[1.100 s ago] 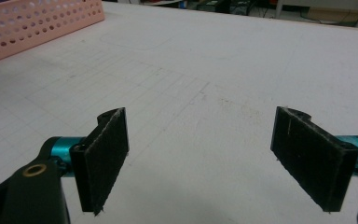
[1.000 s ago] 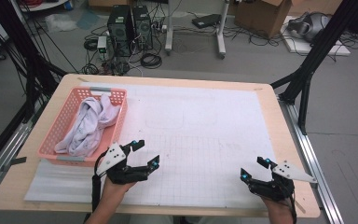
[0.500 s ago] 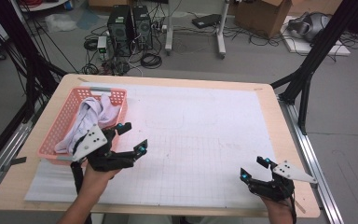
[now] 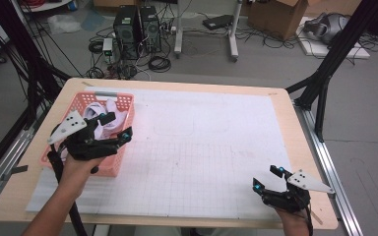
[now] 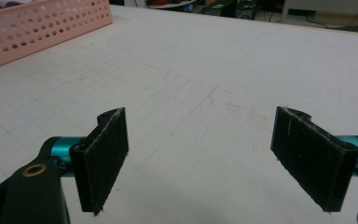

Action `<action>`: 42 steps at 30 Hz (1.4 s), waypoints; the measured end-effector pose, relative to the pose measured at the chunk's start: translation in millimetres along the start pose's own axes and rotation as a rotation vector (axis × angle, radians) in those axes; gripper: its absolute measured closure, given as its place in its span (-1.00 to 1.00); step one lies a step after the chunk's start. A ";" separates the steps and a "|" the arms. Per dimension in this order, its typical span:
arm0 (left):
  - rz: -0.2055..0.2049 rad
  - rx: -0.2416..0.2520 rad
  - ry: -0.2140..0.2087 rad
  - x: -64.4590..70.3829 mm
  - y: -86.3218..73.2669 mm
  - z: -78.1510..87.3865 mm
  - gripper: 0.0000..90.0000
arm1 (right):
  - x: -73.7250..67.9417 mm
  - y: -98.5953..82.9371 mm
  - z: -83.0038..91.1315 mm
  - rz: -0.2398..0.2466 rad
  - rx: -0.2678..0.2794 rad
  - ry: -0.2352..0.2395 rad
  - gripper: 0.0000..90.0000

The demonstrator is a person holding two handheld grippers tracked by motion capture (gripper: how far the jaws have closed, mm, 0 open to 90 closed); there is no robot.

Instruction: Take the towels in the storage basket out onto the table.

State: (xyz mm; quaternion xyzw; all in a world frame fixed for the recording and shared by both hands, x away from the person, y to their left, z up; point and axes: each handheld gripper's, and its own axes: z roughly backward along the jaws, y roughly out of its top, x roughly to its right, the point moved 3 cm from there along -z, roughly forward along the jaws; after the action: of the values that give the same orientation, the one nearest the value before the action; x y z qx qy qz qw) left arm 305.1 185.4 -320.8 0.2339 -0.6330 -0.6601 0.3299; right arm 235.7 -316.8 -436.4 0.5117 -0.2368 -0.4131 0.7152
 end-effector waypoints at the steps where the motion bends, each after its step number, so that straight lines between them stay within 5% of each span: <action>1: -0.003 -0.005 0.010 -4.9 0.2 0.8 -0.55 | 0.0 -0.3 -0.4 0.000 -0.004 0.002 -0.61; 17: 0.033 -0.126 0.200 -84.3 -1.6 10.0 -0.58 | -0.5 -0.6 -0.4 0.007 -0.011 -0.001 -0.60; 23: 0.036 -0.226 0.282 -109.0 -16.4 15.2 -0.58 | -0.4 -0.9 -1.4 0.011 -0.013 -0.001 -0.60; 26: 0.037 -0.263 0.303 -114.7 -22.1 15.1 -0.58 | -0.4 -0.8 -1.4 0.014 -0.012 -0.001 -0.60; 27: 0.031 -0.313 0.322 -119.1 -28.7 13.6 -0.58 | -0.6 -0.8 -1.3 0.012 -0.014 -0.001 -0.60; 32: 0.012 -0.397 0.355 -125.0 -40.9 9.3 -0.58 | -0.7 -0.8 -1.2 0.013 -0.013 -0.002 -0.60; 37: 0.013 -0.534 0.398 -133.0 -56.6 1.4 -0.58 | 0.0 -1.0 -0.8 0.013 -0.013 -0.004 -0.61; 42: 0.031 -0.598 0.430 -137.5 -65.2 -5.9 -0.58 | -0.3 -0.8 -2.0 0.012 -0.013 -0.005 -0.61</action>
State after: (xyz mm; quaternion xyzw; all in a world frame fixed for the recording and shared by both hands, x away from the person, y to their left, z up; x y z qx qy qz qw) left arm 392.8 280.7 -400.8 0.2509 -0.3316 -0.7466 0.5194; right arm 236.7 -315.6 -437.9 0.5046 -0.2389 -0.4115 0.7204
